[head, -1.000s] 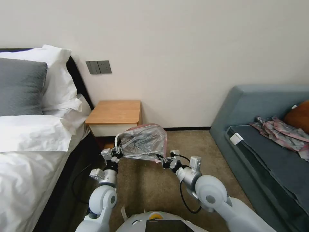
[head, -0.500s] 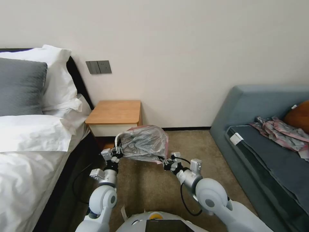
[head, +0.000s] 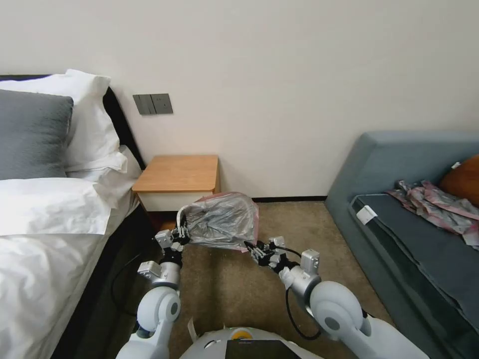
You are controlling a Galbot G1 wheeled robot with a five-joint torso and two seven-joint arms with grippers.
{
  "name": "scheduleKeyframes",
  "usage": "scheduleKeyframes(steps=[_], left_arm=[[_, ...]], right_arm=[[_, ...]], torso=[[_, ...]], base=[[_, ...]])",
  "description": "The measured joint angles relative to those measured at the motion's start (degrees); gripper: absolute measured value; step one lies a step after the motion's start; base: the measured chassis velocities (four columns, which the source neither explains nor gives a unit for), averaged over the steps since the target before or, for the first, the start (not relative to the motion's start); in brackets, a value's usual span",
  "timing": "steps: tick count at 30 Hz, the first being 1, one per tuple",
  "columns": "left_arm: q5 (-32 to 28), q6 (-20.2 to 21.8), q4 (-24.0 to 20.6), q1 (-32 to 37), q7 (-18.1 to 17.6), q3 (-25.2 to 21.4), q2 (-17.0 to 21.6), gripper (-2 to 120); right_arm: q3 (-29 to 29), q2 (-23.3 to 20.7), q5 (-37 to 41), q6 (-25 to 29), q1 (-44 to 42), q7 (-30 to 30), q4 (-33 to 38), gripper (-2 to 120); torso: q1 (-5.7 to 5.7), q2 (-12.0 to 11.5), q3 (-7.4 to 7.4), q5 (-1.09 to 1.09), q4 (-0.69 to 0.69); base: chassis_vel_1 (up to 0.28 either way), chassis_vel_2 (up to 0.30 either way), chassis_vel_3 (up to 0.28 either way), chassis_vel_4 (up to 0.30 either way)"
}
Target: Pick up the garbage bag from the table and place it over the trash can.
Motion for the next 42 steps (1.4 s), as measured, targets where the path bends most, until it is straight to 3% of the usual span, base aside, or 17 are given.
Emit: scheduleKeyframes(steps=[4,10,12,16,21,23,29,39,42], left_arm=[[-0.46,0.0,0.18,-0.45,-0.73,-0.5,0.21,6],[-1.58,0.24,0.31,-1.05,-2.52,-1.1,0.29,6],[-2.2,0.71,-0.06,-1.12,-3.29,-1.43,0.28,6],[-3.48,1.53,-0.54,-1.16,-3.97,-1.48,0.56,6],[-4.24,2.01,-0.86,-0.97,-4.19,-1.37,0.98,6],[-4.68,2.4,-1.14,-0.7,-4.25,-1.2,1.25,6],[-4.81,2.76,-1.71,0.21,-4.27,-1.04,1.48,6],[-4.81,2.91,-2.06,0.64,-4.15,-0.75,1.56,6],[-4.81,2.96,-2.11,0.61,-4.06,-0.64,1.51,6]], right_arm=[[1.15,-0.06,0.3,0.64,-1.59,1.5,2.4,63],[4.13,1.24,1.65,2.88,-2.97,1.91,3.25,80],[6.53,2.21,3.6,5.1,-2.88,0.1,3.25,91],[9.92,4.64,6.3,8.13,-1.53,-4.9,2.15,99],[10.83,8.35,10.52,10.36,1.42,-7.74,-0.41,100],[9.87,11.74,13.92,11.24,4.05,-8.42,-2.84,100],[6.99,16.85,10.72,11.63,7.0,-11.55,-9.47,100],[6.33,19.74,8.09,11.81,8.37,-13.79,-14.21,100],[6.33,20.36,8.13,11.93,8.81,-13.97,-14.85,95]], torso=[[0.0,0.0,0.0,0.0,0.0],[0.0,0.0,0.0,-0.01,-0.02],[0.0,0.0,0.0,0.0,0.0],[0.0,0.0,0.0,-0.01,0.0],[0.0,0.0,0.0,-0.01,0.0],[0.0,0.0,0.0,-0.01,0.01],[0.0,0.0,0.0,-0.01,0.0],[0.0,0.0,0.0,-0.01,0.0],[0.0,0.0,0.0,-0.01,0.0]], base=[[0.0,0.0,0.0,0.0],[0.0,0.0,0.0,0.0],[0.0,0.0,0.0,0.0],[0.0,0.0,0.0,0.0],[0.0,0.0,0.0,0.0],[0.0,0.0,0.0,0.0],[0.0,0.0,0.0,0.0],[0.0,0.0,0.0,0.0],[0.0,0.0,0.0,0.0]])
